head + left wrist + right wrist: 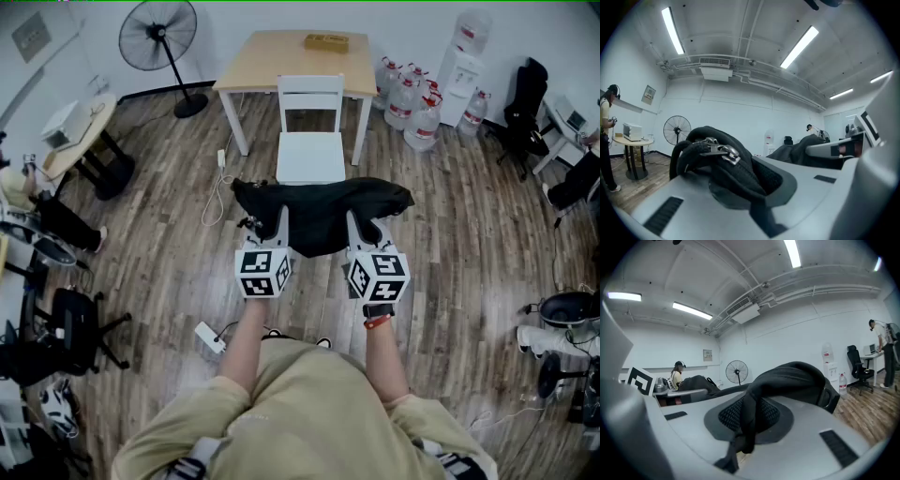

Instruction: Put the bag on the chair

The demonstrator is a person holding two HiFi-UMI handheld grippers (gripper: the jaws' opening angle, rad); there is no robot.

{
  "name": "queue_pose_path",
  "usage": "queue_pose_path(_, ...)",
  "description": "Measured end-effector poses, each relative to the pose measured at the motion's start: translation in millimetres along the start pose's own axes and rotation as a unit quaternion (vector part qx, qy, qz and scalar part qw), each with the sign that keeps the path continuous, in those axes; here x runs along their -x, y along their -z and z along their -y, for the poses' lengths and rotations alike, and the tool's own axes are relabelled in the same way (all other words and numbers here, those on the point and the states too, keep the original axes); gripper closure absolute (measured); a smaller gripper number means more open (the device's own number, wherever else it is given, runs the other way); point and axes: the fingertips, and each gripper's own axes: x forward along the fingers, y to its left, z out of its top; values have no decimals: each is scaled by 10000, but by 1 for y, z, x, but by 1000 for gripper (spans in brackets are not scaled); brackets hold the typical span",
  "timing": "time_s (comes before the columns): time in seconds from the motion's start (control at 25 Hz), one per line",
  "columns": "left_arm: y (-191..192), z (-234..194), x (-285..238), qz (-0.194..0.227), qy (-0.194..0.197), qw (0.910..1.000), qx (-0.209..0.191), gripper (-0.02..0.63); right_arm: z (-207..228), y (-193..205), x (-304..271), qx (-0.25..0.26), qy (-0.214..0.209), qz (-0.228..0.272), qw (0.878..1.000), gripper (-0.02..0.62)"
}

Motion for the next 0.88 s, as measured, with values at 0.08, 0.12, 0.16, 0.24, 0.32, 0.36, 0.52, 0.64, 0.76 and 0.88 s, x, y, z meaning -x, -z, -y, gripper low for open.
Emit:
queue_pose_path(0.08,1,5,2,-11,-5,10000,-13,580,4,1,3,-27,-54,-3,10000,545)
queue_pose_path(0.12,2,7,3,-24,-8,10000,-4,580,6,2,5,-42,-72,-14,10000,543)
queue_pose_path(0.16,4,9,3,-42,-14,10000,17,580,7,4,5,-58,-83,-36,9999,541)
queue_pose_path(0.24,7,8,5,-87,-39,9999,69,580,6,8,5,-99,-108,-112,9998,538)
queue_pose_path(0.32,10,3,7,-139,-62,9998,103,580,2,13,3,-146,-151,-187,9996,537)
queue_pose_path(0.36,11,1,7,-163,-65,9998,118,580,1,15,2,-161,-173,-225,9995,537)
queue_pose_path(0.52,22,-4,-10,-243,-55,9995,208,580,11,30,-13,-29,-230,-592,9980,537)
queue_pose_path(0.64,35,-9,-35,-340,3,9989,331,578,26,44,-32,57,-102,-939,9955,532)
queue_pose_path(0.76,42,-21,-73,-369,104,9984,417,578,44,50,-63,-77,148,-1082,9940,532)
queue_pose_path(0.88,47,-40,-116,-408,161,9976,540,578,60,51,-108,-128,266,-1209,9922,532)
